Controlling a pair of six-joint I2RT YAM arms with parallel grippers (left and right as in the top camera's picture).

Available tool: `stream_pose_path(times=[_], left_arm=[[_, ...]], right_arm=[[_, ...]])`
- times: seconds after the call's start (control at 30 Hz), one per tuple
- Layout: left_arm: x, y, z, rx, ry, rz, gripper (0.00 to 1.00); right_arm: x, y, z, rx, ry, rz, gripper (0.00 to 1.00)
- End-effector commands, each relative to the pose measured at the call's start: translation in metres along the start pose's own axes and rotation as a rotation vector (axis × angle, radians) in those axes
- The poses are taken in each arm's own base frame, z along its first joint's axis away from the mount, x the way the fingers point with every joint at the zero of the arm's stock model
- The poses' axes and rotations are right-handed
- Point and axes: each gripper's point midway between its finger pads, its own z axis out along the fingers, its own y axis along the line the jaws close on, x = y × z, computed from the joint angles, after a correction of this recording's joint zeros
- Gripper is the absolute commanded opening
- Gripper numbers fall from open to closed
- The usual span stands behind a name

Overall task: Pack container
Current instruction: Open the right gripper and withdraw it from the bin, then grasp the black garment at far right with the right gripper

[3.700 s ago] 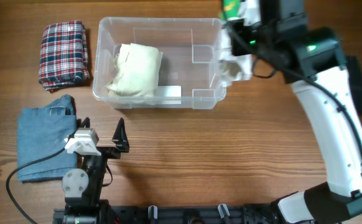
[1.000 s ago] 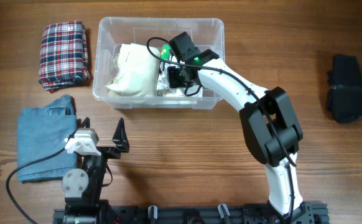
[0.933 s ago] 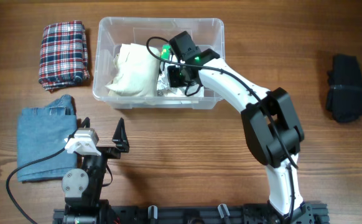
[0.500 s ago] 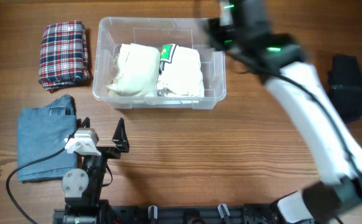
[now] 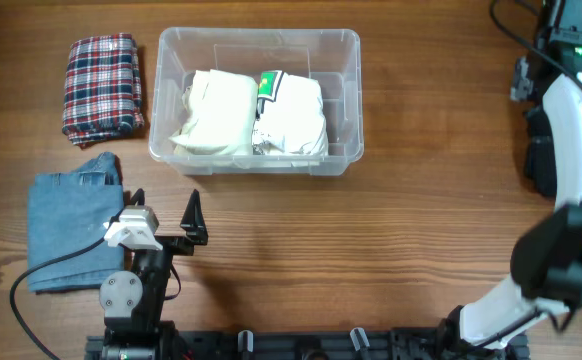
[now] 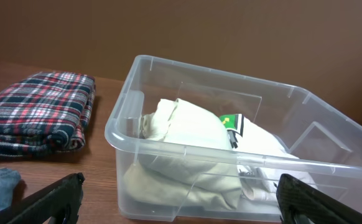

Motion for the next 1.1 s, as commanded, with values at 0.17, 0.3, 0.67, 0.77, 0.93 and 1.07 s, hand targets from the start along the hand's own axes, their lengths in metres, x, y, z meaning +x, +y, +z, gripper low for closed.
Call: stream_pose_path(times=[0.17,0.3,0.67,0.77,0.93,1.07], left_arm=[[0.002,-0.002,0.0,0.011,0.005,0.019,1.0],[0.002,-0.002,0.0,0.011,0.005,0.019,1.0],[0.002,-0.002,0.0,0.011,0.005,0.019,1.0],[0.002,-0.002,0.0,0.012,0.005,0.019,1.0],[0.002,-0.002,0.0,0.012,0.005,0.019,1.0],[0.002,-0.002,0.0,0.012,0.005,0.019,1.0]], right_arm=[[0.051,0.017,0.095,0.024,0.237,-0.062,0.86],[0.053,0.024,0.107,0.022,0.243,-0.076,0.86],[0.092,0.024,0.138,0.044,0.327,-0.096,0.87],[0.11,0.018,0.148,0.05,0.357,-0.08,0.87],[0.117,0.011,0.158,0.037,0.359,-0.04,0.84],[0.114,0.018,0.159,-0.003,0.344,-0.026,0.47]])
